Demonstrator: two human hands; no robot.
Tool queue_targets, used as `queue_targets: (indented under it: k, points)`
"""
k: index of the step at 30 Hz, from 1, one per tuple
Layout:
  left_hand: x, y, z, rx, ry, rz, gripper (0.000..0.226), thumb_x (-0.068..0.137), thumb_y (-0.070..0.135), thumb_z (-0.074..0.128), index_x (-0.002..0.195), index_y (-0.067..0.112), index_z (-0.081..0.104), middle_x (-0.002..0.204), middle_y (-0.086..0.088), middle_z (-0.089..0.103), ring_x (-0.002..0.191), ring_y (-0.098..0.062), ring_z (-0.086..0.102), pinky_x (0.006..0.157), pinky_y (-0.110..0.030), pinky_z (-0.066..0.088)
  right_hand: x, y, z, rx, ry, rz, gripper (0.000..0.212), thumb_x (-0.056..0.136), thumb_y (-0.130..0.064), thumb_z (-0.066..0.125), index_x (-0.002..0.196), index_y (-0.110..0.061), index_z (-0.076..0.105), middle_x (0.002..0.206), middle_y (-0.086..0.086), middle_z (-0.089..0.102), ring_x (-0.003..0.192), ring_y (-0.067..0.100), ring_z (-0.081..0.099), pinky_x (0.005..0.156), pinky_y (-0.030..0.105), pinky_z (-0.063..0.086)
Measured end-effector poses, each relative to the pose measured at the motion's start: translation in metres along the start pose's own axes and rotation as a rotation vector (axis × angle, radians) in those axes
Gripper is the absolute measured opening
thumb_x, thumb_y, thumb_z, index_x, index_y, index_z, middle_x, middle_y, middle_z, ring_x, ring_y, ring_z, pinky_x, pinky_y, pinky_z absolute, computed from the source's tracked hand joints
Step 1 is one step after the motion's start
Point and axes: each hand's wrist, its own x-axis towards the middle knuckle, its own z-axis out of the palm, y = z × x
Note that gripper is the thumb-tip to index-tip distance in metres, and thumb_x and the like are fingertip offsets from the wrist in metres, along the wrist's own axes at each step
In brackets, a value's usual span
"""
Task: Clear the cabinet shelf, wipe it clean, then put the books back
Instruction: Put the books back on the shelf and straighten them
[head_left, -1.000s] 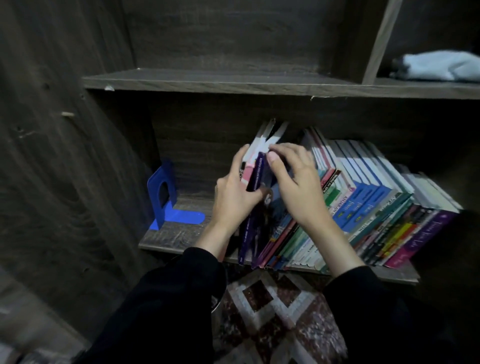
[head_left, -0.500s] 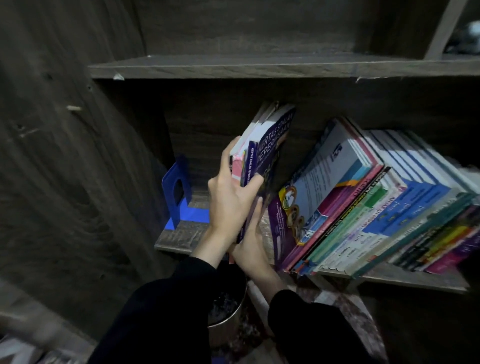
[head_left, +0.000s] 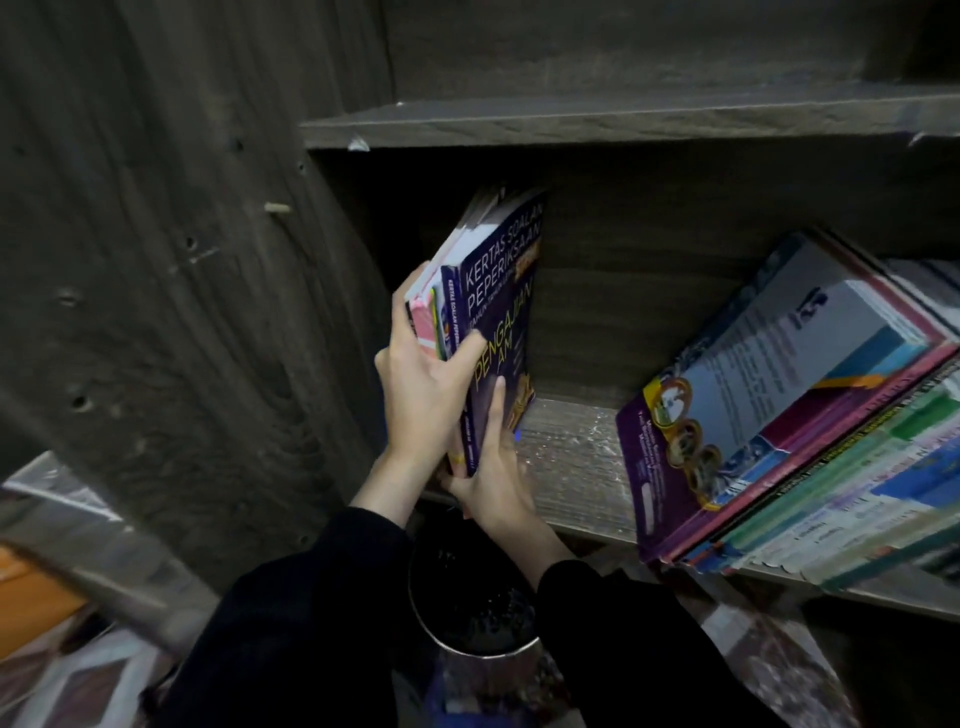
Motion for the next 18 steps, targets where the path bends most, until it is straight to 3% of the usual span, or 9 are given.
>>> queue_targets:
  k: [4, 8, 12, 15, 18]
  points:
    - [0.015, -0.008, -0.014, 0.08, -0.021, -0.01, 0.058, 0.08, 0.006, 0.069, 0.132, 0.016, 0.046, 0.082, 0.033, 0.066, 0.077, 0.008, 0.064, 0.077, -0.01, 0.049, 0.009, -0.009, 0.005, -0.06, -0.069, -0.004, 0.126, 0.076, -0.046, 0.074, 0.133, -0.04, -0.038, 0.149, 0.019, 0.031, 0.126, 0.039, 0.046, 0.101, 0.048, 0.039]
    - [0.025, -0.016, -0.028, 0.2, 0.011, -0.071, 0.065, 0.081, 0.019, 0.068, 0.137, 0.02, 0.035, 0.087, 0.015, 0.066, 0.083, -0.006, 0.066, 0.076, -0.015, 0.047, 0.016, -0.004, 0.004, -0.172, -0.167, -0.062, 0.13, 0.073, -0.048, 0.077, 0.13, -0.042, -0.04, 0.145, 0.021, 0.035, 0.125, 0.038, 0.047, 0.1, 0.047, 0.041]
    - [0.015, -0.032, -0.035, 0.178, -0.005, -0.109, 0.084, 0.086, 0.022, 0.069, 0.148, 0.019, 0.012, 0.119, 0.002, 0.061, 0.098, -0.004, 0.058, 0.08, -0.003, 0.037, 0.021, 0.01, 0.006, -0.244, -0.26, -0.114, 0.136, 0.07, -0.047, 0.079, 0.126, -0.047, -0.044, 0.149, 0.019, 0.03, 0.13, 0.036, 0.043, 0.102, 0.047, 0.041]
    - [-0.013, -0.047, -0.032, 0.215, -0.034, -0.133, 0.095, 0.088, 0.022, 0.067, 0.152, 0.018, -0.002, 0.147, -0.01, 0.041, 0.122, -0.014, 0.048, 0.093, -0.011, 0.031, 0.023, 0.01, 0.012, -0.283, -0.228, -0.116, 0.132, 0.073, -0.048, 0.077, 0.127, -0.042, -0.044, 0.146, 0.024, 0.033, 0.129, 0.038, 0.043, 0.102, 0.045, 0.041]
    - [-0.03, -0.057, -0.031, 0.259, -0.045, -0.155, 0.09, 0.091, 0.017, 0.062, 0.152, 0.013, -0.003, 0.153, -0.013, 0.031, 0.132, -0.021, 0.04, 0.095, -0.004, 0.024, 0.025, 0.007, 0.014, -0.237, -0.234, -0.122, 0.128, 0.076, -0.043, 0.076, 0.13, -0.039, -0.039, 0.143, 0.026, 0.034, 0.13, 0.039, 0.039, 0.104, 0.044, 0.037]
